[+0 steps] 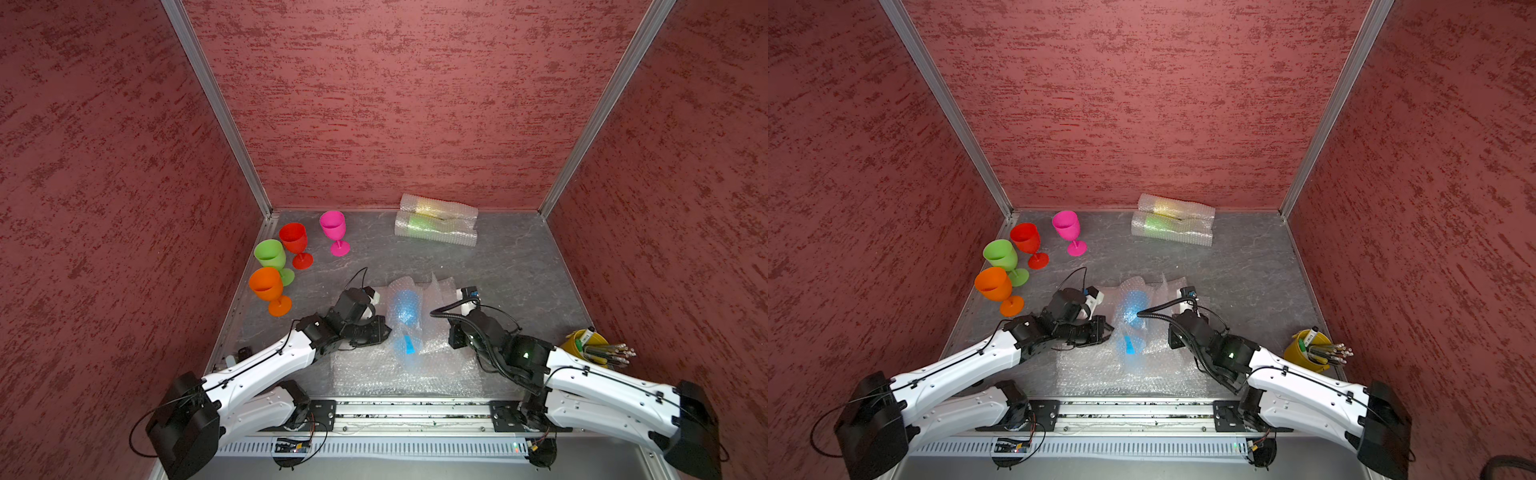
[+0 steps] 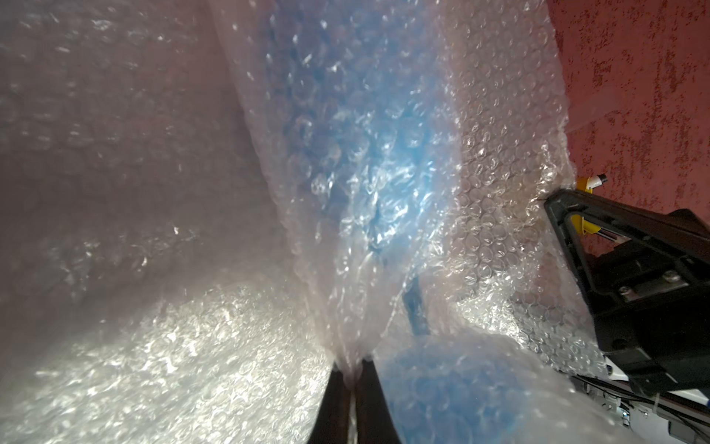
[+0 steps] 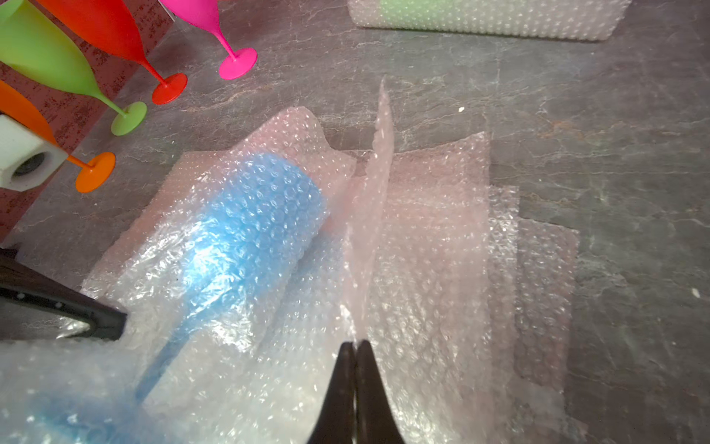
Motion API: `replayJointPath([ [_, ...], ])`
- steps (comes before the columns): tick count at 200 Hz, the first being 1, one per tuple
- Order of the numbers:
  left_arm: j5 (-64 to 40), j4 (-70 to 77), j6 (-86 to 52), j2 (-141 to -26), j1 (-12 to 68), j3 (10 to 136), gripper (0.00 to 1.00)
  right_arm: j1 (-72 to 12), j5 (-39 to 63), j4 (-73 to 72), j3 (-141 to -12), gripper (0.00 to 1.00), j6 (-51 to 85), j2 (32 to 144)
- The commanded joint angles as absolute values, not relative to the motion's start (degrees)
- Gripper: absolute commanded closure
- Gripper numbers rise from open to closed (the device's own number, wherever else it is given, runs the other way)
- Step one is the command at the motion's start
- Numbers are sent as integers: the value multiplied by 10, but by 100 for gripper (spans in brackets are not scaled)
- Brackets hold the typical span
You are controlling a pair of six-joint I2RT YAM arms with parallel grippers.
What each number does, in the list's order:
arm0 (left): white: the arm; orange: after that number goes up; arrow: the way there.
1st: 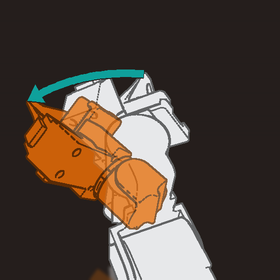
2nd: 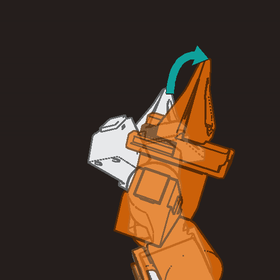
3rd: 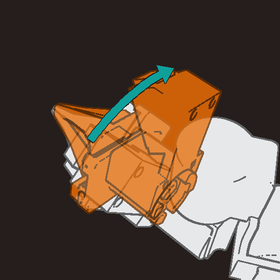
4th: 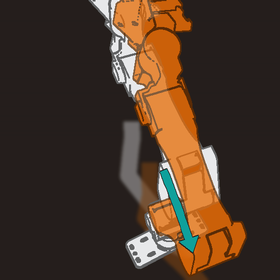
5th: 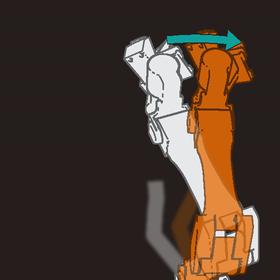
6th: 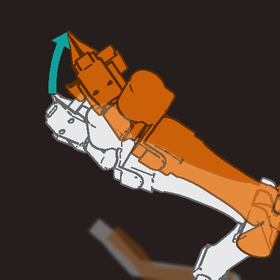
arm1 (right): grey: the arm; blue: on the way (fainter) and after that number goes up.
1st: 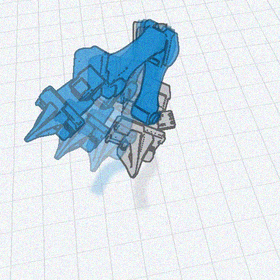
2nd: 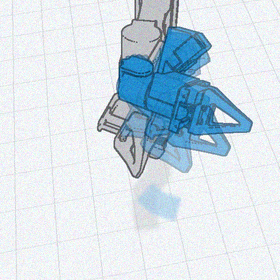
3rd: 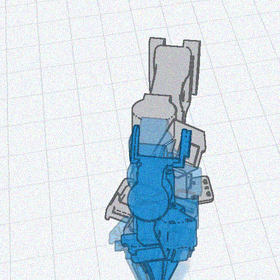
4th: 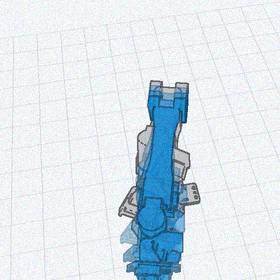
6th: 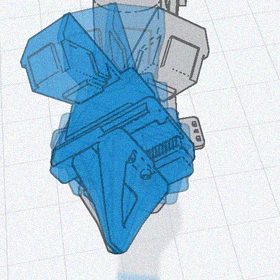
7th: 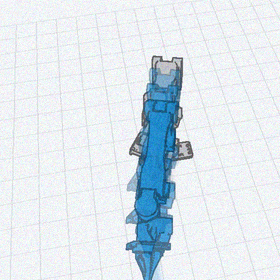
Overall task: Unpack wine glasses from bubble wrap
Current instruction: Unwrap the bubble wrap.
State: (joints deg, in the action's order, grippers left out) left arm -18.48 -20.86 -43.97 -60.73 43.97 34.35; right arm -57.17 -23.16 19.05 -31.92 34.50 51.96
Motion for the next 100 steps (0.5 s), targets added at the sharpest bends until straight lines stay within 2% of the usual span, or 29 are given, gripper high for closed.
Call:
replayJointPath([
  [1,-133,-206,-422,-596,469,351,100,-569,-243,175,-314,100,348,516],
  [49,-59,-176,-419,-580,516,321,100,-568,-251,173,-282,100,376,526],
  [57,-52,-174,-415,-586,518,319,97,-567,-250,168,-274,100,385,531],
  [64,-46,-172,-412,-594,519,319,92,-566,-249,164,-267,100,396,536],
  [82,-46,-173,-408,-616,521,321,72,-567,-244,148,-247,100,421,547],
  [100,-51,-184,-413,-633,520,326,53,-567,-227,131,-231,79,436,558],
])
